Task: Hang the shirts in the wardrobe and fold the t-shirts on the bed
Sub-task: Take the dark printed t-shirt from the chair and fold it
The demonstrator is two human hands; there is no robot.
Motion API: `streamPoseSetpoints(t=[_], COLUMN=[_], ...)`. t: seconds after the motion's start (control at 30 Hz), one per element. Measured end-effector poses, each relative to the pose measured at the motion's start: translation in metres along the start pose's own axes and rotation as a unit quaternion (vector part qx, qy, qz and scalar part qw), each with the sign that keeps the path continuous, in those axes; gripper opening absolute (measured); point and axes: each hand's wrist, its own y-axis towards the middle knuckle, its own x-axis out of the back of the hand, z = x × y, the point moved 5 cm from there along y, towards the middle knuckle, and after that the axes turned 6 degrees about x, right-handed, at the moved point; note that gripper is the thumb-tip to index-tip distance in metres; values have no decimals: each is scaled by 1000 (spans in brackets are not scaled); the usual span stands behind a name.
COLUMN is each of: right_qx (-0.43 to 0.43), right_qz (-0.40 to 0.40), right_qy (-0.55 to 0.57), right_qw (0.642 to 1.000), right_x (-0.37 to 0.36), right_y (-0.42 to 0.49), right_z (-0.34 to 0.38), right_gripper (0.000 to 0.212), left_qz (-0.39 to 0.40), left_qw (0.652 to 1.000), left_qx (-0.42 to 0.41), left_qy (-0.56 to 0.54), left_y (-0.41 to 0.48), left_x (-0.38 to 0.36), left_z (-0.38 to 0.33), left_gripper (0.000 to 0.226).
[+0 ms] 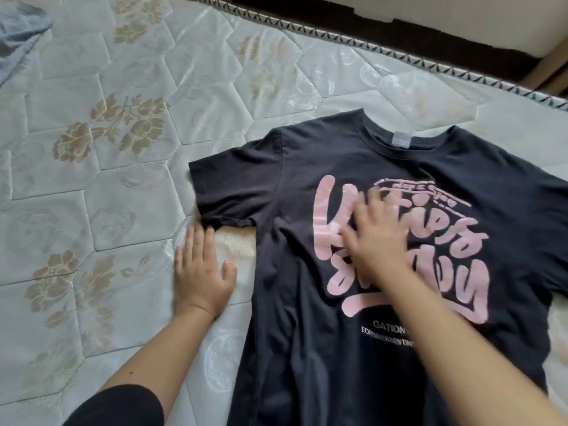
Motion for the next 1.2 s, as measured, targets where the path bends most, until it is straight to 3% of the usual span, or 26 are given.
streamPoseSetpoints(t=[0.17,0.37,0.5,0.57,0.67,0.8,0.83,0.87,0.93,1.07,1.2], right_qx=[59,168,156,168,178,195,204,211,205,217,244], right_qz=[-12,50,104,107,180,203,193,192,171,152,144], right_qy=[13,-15,10,2,35,25,6,-20,-34,-38,-41], right_qw=[998,984,982,980,967,959,960,958,963,963,958], right_x=[-27,-29,-34,-32,-37,-31,-29,-25,-29,-31,-23], right_y=[-76,-139,-179,-191,-213,-242,-250,-259,-276,-309,-330], right_z=[66,52,32,30,27,21,19,16,5,-14,-22], right_gripper=[63,59,62,75,91,94,100,103,99,103,111], left_qz=[13,66,64,66,78,110,130,154,150,119,189], left_qw=[1000,997,998,996,989,956,955,958,982,965,935], left_qx=[-2,2,-23,-38,35,96,80,59,-19,-234,-282], left_qy=[11,34,-8,-40,-118,-255,-255,-235,-115,22,108], left_y=[-1,-13,-46,-71,-100,-136,-148,-163,-197,-255,-287], left_x=[4,14,9,10,20,43,44,40,34,30,21], left_z=[-5,-17,-28,-39,-47,-55,-57,-58,-58,-66,-62], left_gripper=[85,75,51,50,47,22,27,48,81,82,90])
